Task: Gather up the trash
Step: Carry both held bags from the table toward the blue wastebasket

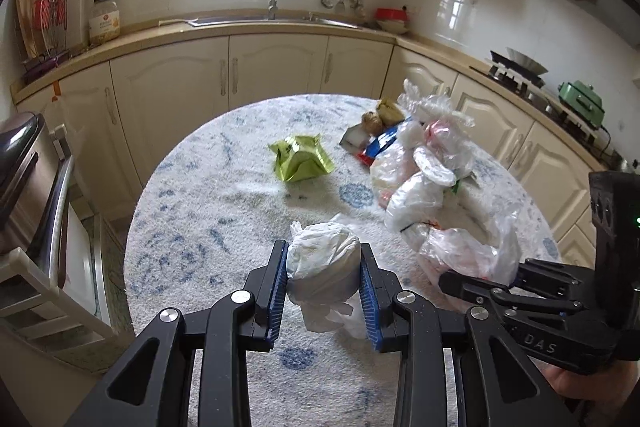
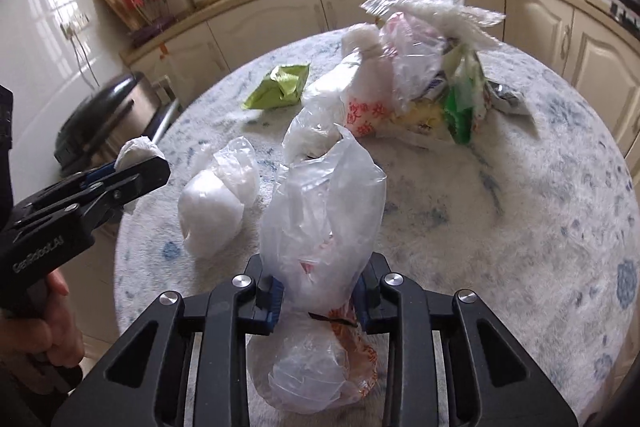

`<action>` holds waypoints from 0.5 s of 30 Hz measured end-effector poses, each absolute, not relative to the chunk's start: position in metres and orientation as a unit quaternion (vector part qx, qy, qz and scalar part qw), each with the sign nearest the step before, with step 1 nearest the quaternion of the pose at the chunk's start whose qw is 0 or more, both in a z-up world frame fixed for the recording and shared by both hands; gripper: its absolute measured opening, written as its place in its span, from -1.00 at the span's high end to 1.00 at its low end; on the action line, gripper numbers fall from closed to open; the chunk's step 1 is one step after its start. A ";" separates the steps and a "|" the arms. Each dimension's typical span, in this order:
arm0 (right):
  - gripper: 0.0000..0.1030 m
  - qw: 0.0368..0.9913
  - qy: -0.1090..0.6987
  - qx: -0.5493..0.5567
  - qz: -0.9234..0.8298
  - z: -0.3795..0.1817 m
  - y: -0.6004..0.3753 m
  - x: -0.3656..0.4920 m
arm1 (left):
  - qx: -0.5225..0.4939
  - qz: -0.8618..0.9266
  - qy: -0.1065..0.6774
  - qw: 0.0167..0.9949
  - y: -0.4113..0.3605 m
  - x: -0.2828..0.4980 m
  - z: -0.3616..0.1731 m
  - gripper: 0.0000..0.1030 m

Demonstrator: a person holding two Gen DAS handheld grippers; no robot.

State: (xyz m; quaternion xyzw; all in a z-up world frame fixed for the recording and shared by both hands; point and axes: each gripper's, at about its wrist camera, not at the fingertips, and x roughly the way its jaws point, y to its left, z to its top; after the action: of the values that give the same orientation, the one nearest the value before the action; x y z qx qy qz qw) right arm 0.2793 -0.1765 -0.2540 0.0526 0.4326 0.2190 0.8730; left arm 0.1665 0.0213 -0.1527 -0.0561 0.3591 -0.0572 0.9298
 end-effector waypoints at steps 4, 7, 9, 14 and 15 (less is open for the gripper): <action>0.45 0.875 0.408 0.089 0.244 -0.236 -0.195 0.265 | -0.057 -0.065 0.347 0.934 0.011 0.159 -0.140 0.43; 0.45 0.879 0.386 0.108 0.259 -0.221 -0.207 0.256 | -0.051 -0.077 0.336 0.937 0.001 0.153 -0.127 0.43; 0.45 0.886 0.370 0.117 0.256 -0.209 -0.217 0.251 | -0.046 -0.087 0.328 0.940 -0.008 0.150 -0.118 0.43; 0.45 0.906 0.327 0.147 0.225 -0.183 -0.260 0.234 | -0.031 -0.118 0.308 0.944 -0.036 0.148 -0.094 0.43; 0.45 0.910 0.320 0.152 0.215 -0.179 -0.272 0.232 | -0.028 -0.126 0.304 0.944 -0.043 0.149 -0.090 0.43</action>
State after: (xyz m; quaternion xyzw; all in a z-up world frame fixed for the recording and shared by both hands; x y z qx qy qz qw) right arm 0.2320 -0.2718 -0.1792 0.1524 0.3201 0.2152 0.9100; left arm 0.1492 -0.0433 -0.0901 -0.0282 0.3045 -0.1257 0.9438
